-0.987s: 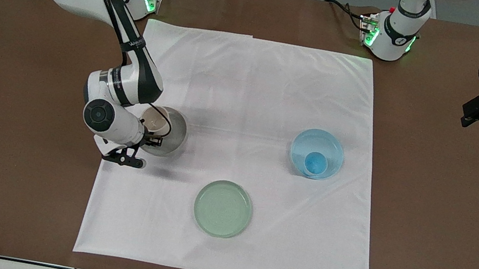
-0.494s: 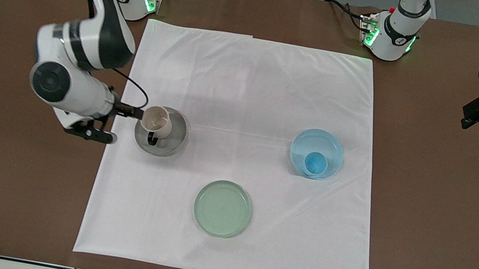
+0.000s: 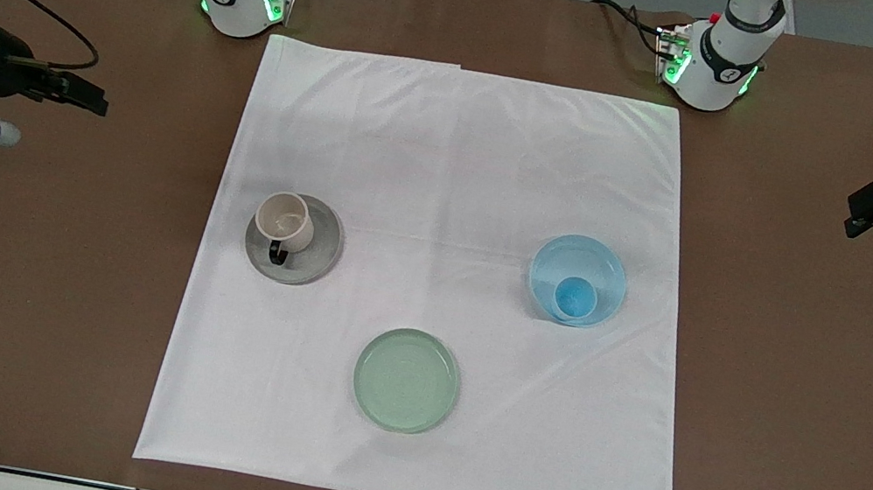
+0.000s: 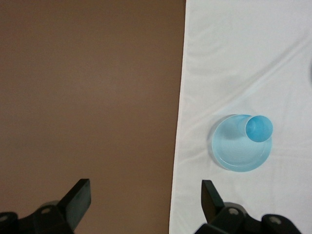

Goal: Place blue cup in blue plate and white mug in gray plate

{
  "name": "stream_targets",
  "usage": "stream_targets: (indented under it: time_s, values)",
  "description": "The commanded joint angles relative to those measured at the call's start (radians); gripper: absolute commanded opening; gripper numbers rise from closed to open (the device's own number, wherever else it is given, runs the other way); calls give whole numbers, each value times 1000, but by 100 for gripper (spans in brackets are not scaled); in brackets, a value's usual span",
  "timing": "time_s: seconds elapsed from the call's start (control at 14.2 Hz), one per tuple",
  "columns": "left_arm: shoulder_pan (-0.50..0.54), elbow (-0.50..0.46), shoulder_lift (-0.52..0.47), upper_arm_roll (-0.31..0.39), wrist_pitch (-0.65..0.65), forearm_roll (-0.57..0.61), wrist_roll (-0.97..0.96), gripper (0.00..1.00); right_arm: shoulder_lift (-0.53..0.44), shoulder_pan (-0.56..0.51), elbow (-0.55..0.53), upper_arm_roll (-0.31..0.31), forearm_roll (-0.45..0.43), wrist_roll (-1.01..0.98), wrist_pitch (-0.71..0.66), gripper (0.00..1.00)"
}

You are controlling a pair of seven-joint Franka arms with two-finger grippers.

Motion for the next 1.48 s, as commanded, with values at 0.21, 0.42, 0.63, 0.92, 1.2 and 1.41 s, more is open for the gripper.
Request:
stream_targets:
  time_s: [0.21,0.42,0.63,0.92,1.2,1.41]
  values:
    - [5,4,-20,7,1,-8,14,100,-18,-49,117,18,1,-23,24,100]
    - [3,4,-9,7,5,-5,17,100,-4,-50,237,19,1,-20,18,100]
    - [2,4,6,2,7,-5,17,100,-4,-47,256,19,3,-22,24,100]
    - [-4,4,12,-1,5,-7,20,100,-4,-52,272,19,0,-23,25,100]
    - [-9,4,26,-2,5,-7,23,100,-4,-54,272,19,-2,-23,25,100]
    - [-9,4,28,-2,5,-11,24,100,-4,-54,272,19,-2,-23,25,100]
